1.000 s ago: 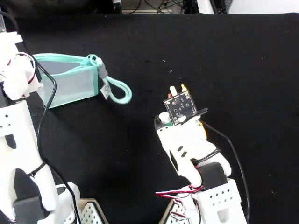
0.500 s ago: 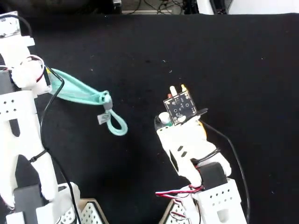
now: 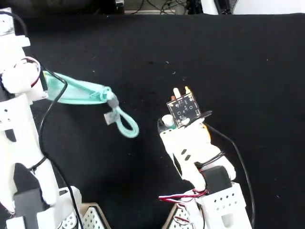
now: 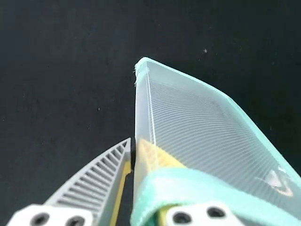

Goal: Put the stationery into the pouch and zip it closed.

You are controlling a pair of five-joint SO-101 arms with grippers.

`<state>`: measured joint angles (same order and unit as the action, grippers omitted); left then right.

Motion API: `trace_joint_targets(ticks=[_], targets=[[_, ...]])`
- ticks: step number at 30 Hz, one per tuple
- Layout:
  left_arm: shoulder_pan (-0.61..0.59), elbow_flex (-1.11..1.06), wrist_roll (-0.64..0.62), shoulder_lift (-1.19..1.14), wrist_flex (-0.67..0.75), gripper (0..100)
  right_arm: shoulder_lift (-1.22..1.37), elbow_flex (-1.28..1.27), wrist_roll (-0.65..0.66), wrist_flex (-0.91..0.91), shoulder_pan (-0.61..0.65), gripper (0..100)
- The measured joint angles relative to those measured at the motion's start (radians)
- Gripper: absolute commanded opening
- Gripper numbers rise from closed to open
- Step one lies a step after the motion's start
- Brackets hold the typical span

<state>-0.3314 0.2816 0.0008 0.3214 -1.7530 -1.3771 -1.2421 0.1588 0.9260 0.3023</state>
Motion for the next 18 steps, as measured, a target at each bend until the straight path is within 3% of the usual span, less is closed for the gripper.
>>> trace_joint_targets(ticks=[9, 13, 18], targets=[[0.16, -0.109, -0.003, 0.0, 0.0, 3, -0.029, 0.302, 0.087, 0.107, -0.051, 1.2], [0.265, -0.109, -0.029, 0.0, -0.003, 3, 0.098, 0.496, 0.089, 0.133, -0.051, 1.2], [0.282, -0.098, -0.029, -0.069, -0.003, 3, 0.327, 0.781, 0.089, 0.164, -0.017, 1.2]])
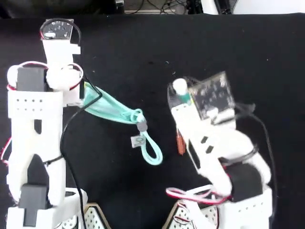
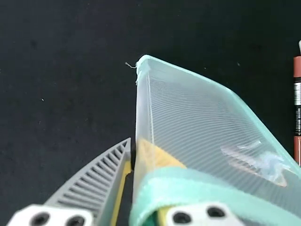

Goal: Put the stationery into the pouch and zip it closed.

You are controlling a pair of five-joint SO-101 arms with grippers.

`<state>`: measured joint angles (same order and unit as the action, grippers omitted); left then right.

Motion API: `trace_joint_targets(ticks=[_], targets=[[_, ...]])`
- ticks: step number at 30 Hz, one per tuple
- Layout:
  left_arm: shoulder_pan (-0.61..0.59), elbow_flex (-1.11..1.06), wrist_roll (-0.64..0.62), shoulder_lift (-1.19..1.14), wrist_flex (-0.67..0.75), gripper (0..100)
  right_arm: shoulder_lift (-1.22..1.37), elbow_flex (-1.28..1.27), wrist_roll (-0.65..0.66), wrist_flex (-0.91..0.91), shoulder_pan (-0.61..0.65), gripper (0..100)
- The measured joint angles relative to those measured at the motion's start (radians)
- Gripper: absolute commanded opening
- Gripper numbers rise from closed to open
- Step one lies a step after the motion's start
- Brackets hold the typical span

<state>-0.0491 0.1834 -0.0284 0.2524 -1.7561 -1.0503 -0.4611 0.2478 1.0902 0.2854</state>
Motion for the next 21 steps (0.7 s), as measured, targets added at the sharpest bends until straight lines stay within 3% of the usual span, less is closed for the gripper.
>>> trace_joint_targets(ticks=[8, 14, 21], targets=[[-0.041, 0.054, -0.002, -0.18, 0.009, 3, 0.259, 0.33, -0.089, 0.0, 0.216, 1.2], [-0.043, 0.054, -0.009, -0.184, 0.018, 3, 0.345, 0.315, -0.245, -0.173, 0.259, 1.3], [-0.043, 0.054, -0.055, -0.19, 0.049, 3, 0.348, 0.186, -0.275, -0.33, 0.373, 1.3]])
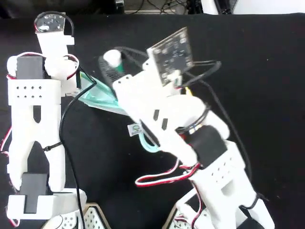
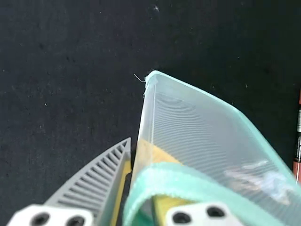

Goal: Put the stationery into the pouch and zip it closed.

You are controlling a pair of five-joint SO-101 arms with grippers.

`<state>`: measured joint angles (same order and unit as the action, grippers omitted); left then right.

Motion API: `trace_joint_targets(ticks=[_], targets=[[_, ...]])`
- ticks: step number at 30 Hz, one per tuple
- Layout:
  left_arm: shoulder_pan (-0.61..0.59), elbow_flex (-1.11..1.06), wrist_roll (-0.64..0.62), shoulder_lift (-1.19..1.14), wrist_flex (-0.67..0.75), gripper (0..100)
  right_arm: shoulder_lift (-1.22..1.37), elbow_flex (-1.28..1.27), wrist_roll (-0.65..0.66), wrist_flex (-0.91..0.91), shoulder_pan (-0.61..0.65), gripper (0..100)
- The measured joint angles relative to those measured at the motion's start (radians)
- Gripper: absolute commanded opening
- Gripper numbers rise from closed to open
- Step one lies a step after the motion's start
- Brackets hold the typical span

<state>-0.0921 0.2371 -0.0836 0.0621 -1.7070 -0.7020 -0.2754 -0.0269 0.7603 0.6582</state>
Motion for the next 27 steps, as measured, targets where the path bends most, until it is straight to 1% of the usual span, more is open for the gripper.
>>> trace_joint_targets(ticks=[8, 12, 20, 24, 27], targets=[[0.0, 0.0, -0.002, 0.0, 0.0, 3, 0.002, -0.184, -0.009, -0.27, 0.002, 1.2], [0.0, 0.0, -0.002, 0.0, 0.0, 3, -0.02, -0.201, -0.009, -0.288, 0.021, 1.2], [0.0, 0.0, -0.002, 0.0, 0.0, 3, -0.199, -0.276, -0.011, -0.293, 0.058, 1.2], [0.0, 0.0, -0.002, 0.0, 0.0, 3, -0.206, -0.304, -0.011, -0.299, 0.092, 1.2], [0.0, 0.0, -0.002, 0.0, 0.0, 3, -0.19, -0.338, -0.011, -0.35, 0.097, 1.2]])
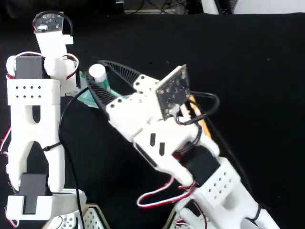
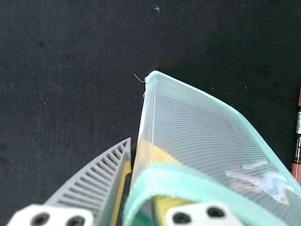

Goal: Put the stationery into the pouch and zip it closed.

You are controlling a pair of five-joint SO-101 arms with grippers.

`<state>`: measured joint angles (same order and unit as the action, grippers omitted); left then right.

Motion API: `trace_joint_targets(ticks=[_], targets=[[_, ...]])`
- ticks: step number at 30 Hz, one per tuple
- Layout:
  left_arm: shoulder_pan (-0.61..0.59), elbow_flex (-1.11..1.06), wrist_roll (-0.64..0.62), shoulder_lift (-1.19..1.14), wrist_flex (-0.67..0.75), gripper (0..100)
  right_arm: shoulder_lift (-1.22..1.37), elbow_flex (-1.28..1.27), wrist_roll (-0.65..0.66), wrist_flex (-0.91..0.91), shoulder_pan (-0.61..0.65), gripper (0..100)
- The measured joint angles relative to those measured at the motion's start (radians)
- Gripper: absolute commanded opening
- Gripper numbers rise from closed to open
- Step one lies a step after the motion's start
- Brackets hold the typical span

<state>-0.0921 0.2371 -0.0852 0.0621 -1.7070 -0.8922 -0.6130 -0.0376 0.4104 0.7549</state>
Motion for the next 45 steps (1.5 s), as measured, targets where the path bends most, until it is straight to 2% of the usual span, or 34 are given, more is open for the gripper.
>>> trace_joint_targets(ticks=[9, 18, 23, 26, 28, 31, 35, 38, 45], targets=[[-0.002, 0.0, -0.006, 0.0, 0.0, 3, 0.164, -0.04, -0.002, -0.152, -0.063, 1.2], [0.0, 0.0, -0.006, 0.0, 0.0, 3, 0.245, -0.097, -0.002, -0.166, -0.112, 1.3], [0.002, 0.0, -0.006, 0.0, 0.002, 3, 0.219, -0.155, 0.066, -0.173, -0.11, 4.3], [0.002, 0.0, -0.006, 0.0, 0.002, 3, 0.21, -0.138, 0.106, -0.106, -0.109, 14.9], [0.002, 0.0, -0.006, 0.0, 0.002, 3, 0.207, -0.118, 0.117, -0.038, -0.107, 18.1], [0.002, 0.002, -0.008, 0.0, 0.0, 4, 0.21, -0.078, 0.117, 0.058, -0.109, 16.2], [0.003, 0.052, -0.009, -0.018, -0.035, 12, 0.222, -0.035, 0.117, 0.12, -0.109, 15.2], [0.002, 0.098, -0.009, -0.032, -0.046, 15, 0.222, -0.032, 0.117, 0.124, -0.11, 15.2], [0.002, 0.144, -0.009, -0.037, -0.049, 15, 0.221, -0.032, 0.123, 0.127, -0.118, 16.9]])
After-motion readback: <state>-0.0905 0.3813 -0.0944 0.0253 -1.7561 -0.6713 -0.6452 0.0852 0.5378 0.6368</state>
